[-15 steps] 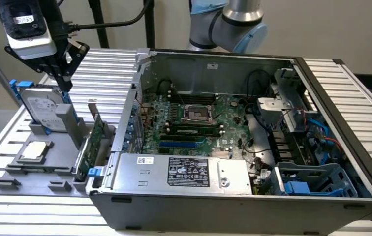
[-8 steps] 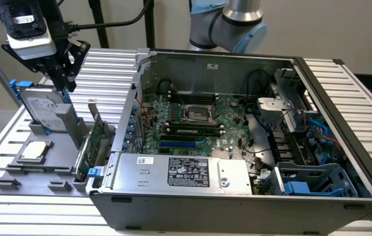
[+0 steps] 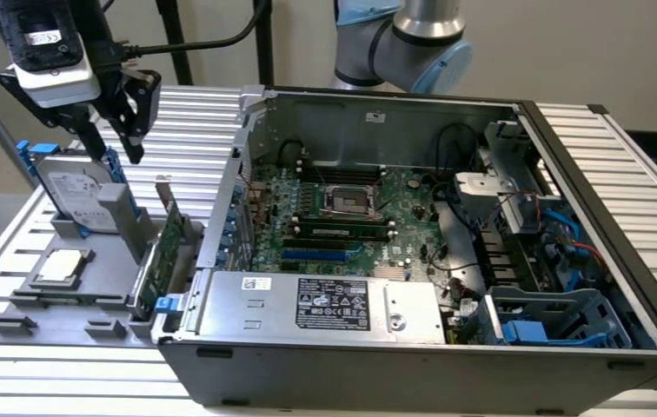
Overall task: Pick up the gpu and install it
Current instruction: 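Pick up the gpu and move the gpu toward the slot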
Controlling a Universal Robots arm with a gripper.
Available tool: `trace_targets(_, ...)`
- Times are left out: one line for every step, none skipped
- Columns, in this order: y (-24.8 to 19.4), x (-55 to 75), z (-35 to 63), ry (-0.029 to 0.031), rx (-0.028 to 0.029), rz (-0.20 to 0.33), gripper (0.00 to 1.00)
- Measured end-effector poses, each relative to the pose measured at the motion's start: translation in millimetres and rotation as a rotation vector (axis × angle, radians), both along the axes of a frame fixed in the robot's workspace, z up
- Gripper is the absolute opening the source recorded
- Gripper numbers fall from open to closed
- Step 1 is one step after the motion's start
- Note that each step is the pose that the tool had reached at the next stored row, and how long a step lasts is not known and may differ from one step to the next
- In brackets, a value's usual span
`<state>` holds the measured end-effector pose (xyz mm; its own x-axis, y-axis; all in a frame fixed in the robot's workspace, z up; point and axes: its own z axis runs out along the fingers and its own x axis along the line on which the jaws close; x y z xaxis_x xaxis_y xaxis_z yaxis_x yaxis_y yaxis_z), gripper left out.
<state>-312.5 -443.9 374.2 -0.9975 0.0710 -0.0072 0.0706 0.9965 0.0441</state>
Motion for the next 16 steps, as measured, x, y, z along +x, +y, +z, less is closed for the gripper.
trace_targets(-0.9, 0.0, -1.7, 0.0001, -0.0001, 0.0, 0.48)
trace_targets(-2.2, -0.1, -3.5, 0.0002, -0.0002, 0.0, 0.48)
trace_targets(-3.7, -0.1, -5.2, 0.0002, -0.0003, 0.0, 0.48)
trace_targets(-5.3, -0.1, -7.1, 0.0001, -0.0001, 0.0, 0.48)
trace_targets(-7.2, -0.1, -9.1, 0.0001, -0.0001, 0.0, 0.48)
trace_targets(-8.7, 0.0, -10.9, 0.0, 0.0, 0.0, 0.48)
trace_targets(-10.2, 0.0, -12.8, 0.0, 0.0, 0.0, 0.48)
trace_targets(-11.3, 0.1, -14.4, 0.0, -0.0001, 0.0, 0.48)
trace_targets(-12.3, 0.4, -16.3, 0.0001, -0.0001, 0.0, 0.48)
trace_targets(-13.1, 0.9, -18.1, 0.0001, -0.0001, 0.0, 0.48)
trace_targets(-13.9, 1.5, -19.9, 0.0001, -0.0002, 0.0, 0.48)
trace_targets(-14.7, 2.2, -21.7, 0.0001, -0.0002, 0.0, 0.48)
trace_targets(-15.4, 2.8, -23.5, 0.0001, -0.0001, 0.0, 0.48)
trace_targets(-16.1, 3.6, -25.4, 0.0, 0.0, 0.0, 0.48)
trace_targets(-16.8, 4.3, -27.2, 0.0, -0.0001, 0.0, 0.48)
trace_targets(-17.5, 5.0, -29.1, 0.0, -0.0001, 0.0, 0.48)
